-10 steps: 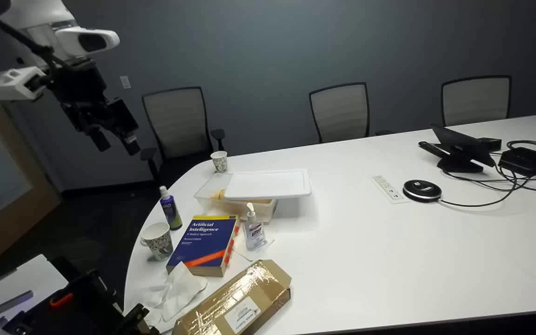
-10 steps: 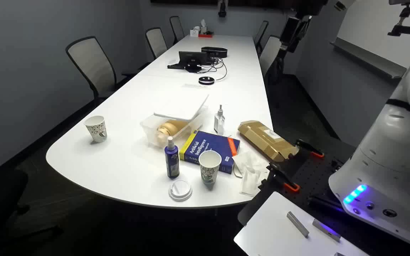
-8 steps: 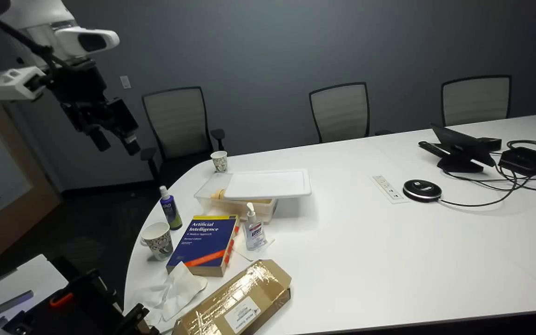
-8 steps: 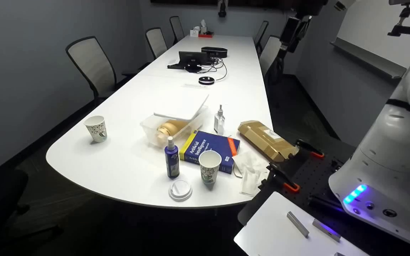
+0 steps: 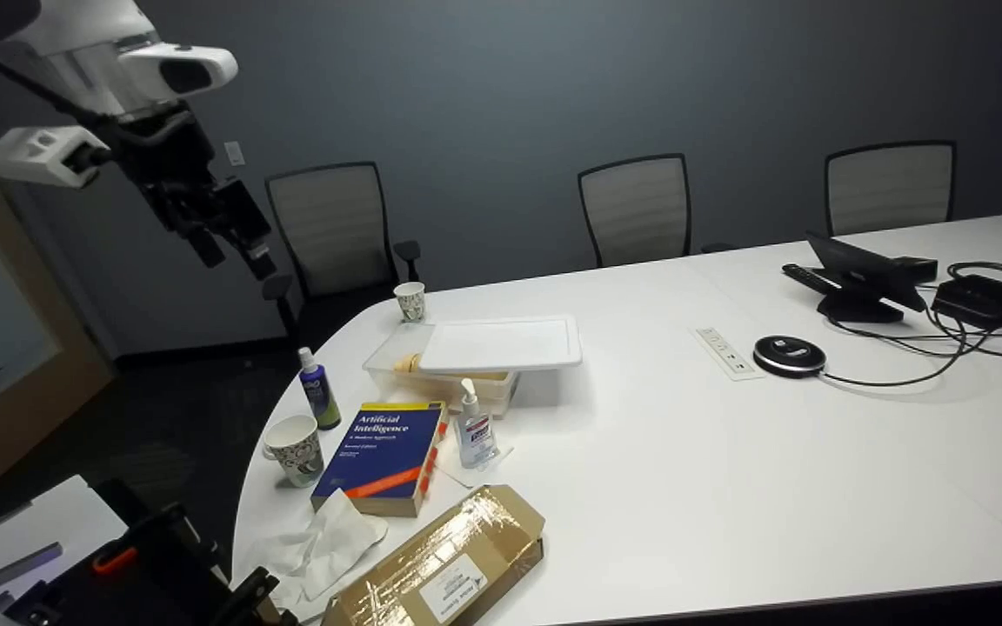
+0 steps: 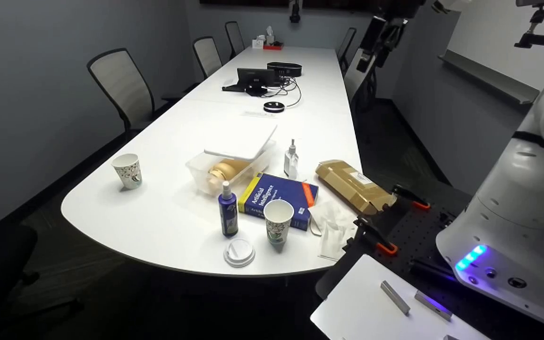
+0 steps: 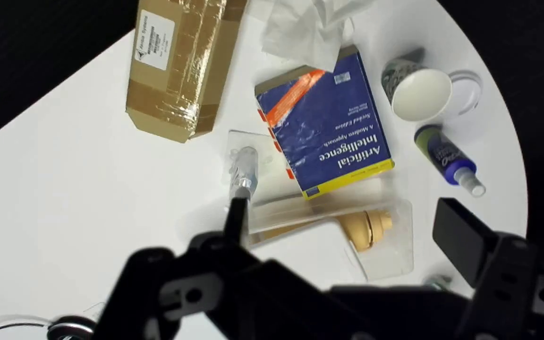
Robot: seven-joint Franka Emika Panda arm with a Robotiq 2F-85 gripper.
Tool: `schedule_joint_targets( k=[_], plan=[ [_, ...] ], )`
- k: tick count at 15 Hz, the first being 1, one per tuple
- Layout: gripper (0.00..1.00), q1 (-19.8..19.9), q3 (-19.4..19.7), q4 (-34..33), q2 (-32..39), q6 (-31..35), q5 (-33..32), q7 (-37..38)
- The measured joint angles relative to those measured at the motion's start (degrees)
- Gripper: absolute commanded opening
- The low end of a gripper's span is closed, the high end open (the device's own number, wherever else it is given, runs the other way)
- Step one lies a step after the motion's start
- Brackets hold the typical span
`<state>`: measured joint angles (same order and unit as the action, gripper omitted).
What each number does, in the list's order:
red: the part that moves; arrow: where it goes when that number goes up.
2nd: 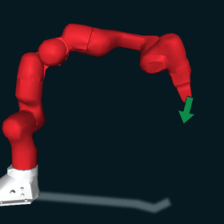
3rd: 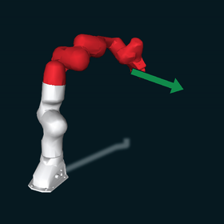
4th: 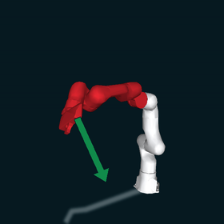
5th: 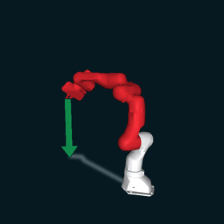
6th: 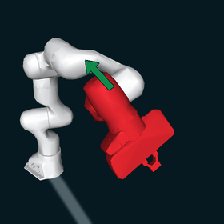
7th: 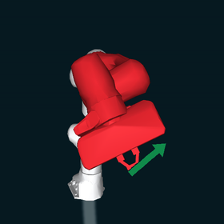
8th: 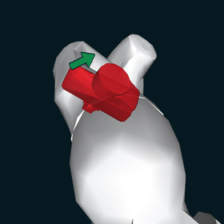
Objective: Press on the soap dispenser
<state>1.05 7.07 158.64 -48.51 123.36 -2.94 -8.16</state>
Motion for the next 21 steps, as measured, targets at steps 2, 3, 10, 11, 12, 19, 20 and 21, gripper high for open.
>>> schedule_joint_targets(
  k=[2,3,10,11,12,19,20,21],
  plan=[
    [1.00,0.0,-0.2,-1.9,5.0,4.6,2.2,4.6],
    [1.00,0.0,-0.6,-3.3,8.2,6.9,3.4,7.3],
    [1.00,2.3,-4.8,-18.5,32.8,14.7,7.0,27.6],
    [1.00,2.7,-5.4,-21.0,36.2,14.8,6.9,31.0],
    [1.00,3.1,-5.9,-23.4,39.4,14.8,6.9,34.3],
    [1.00,3.0,-5.5,-33.1,53.0,14.3,11.9,50.2],
    [1.00,3.0,-5.2,-33.5,53.9,14.3,12.9,51.6],
    [1.00,2.9,-5.0,-33.7,54.7,14.3,14.0,52.9]
  ],
)
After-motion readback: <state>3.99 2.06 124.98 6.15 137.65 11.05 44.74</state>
